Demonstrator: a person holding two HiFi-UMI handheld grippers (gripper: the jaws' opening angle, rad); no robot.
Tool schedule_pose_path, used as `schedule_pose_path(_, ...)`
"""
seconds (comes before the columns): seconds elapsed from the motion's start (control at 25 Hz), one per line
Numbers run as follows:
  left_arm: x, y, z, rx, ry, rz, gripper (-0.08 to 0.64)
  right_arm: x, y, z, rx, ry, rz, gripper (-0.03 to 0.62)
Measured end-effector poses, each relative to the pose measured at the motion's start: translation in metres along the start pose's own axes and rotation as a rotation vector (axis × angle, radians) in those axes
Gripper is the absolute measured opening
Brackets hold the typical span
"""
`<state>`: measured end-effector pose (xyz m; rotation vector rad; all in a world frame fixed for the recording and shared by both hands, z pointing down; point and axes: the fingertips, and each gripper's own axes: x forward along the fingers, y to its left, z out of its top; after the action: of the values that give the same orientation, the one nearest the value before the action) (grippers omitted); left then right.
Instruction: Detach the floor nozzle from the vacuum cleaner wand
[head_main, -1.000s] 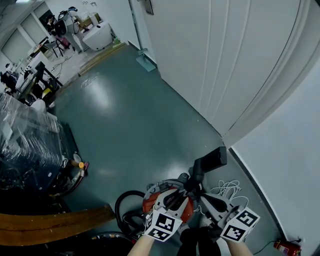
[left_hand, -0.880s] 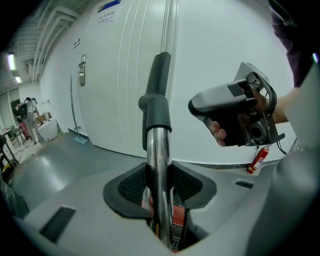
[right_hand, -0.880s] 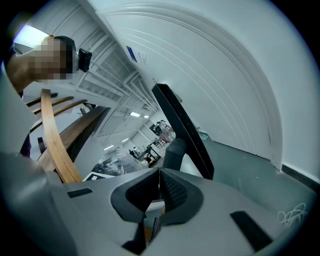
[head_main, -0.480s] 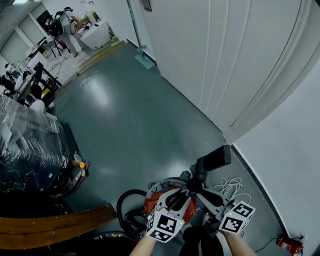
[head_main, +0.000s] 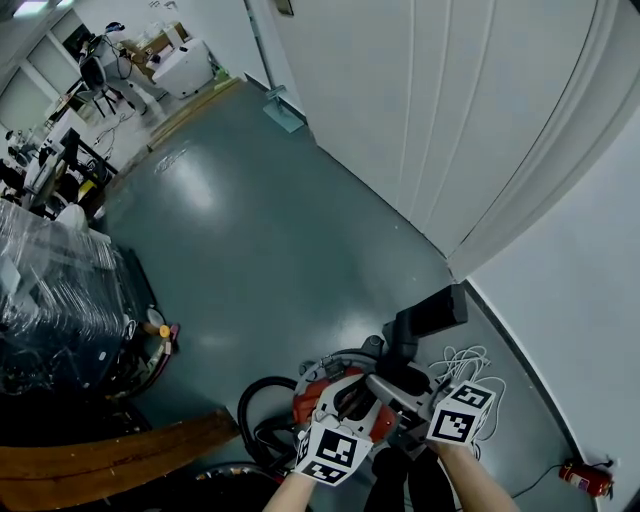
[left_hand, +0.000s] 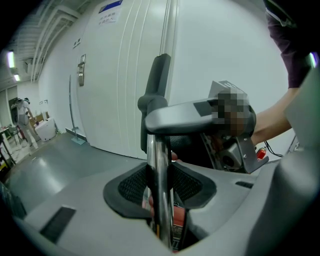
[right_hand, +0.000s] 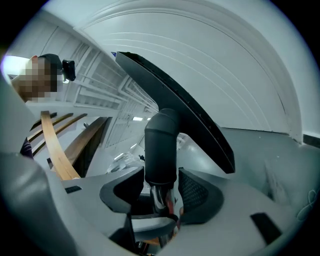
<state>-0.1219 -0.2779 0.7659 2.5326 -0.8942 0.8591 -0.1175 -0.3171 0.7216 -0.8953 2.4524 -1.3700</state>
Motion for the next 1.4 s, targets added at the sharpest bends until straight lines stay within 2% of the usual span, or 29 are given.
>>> schedule_pose_path(0.32, 0.002, -0.001, 0.0, -0.002, -0.006, -0.018, 0.152, 0.005, -0.004, 0.004, -0.043, -0.025, -0.03, 0.187)
schedule_pose_path(0.48, 0.003, -0.001, 0.001, -0.008, -0.009, -0.022, 0.15, 0.004, -0.005, 0.005, -0.098, -0.029, -0.066, 0.186)
schedule_pose_path(0.68, 0.002, 0.0, 0.003, -0.015, -0.018, -0.023, 0.149, 0.004, -0.004, 0.007, -0.052, -0.042, -0.042, 0.184)
schedule_pose_path(0.8, 0.0, -0.001, 0.004, -0.014, -0.018, -0.026, 0.149, 0.004, -0.001, 0.007, -0.078, -0.047, -0.053, 0.184)
schedule_pose_path(0.88, 0.0, -0.003, 0.003, -0.013, -0.017, -0.026, 0.149, -0.003, -0.004, 0.017, -0.062, -0.106, -0.063, 0.183)
schedule_pose_path(0.96, -0.002, 0.0, 0.0, -0.016, -0.019, -0.017, 0.149, -0.012, -0.013, 0.044, 0.002, -0.196, -0.067, 0.183)
schedule_pose_path(1.0, -0.004, 0.001, 0.0, -0.016, -0.02, -0.012, 0.149, -0.015, -0.016, 0.058, 0.002, -0.214, -0.072, 0.183)
schedule_pose_path(1.16, -0.003, 0.001, 0.0, -0.017, -0.009, -0.008, 0.149, -0.02, -0.012, 0.072, -0.082, -0.157, -0.066, 0.183)
schedule_pose_path(1.4, -0.006, 0.0, 0.003, -0.012, -0.015, -0.004, 0.15, -0.03, -0.012, 0.07, -0.077, -0.153, -0.076, 0.184)
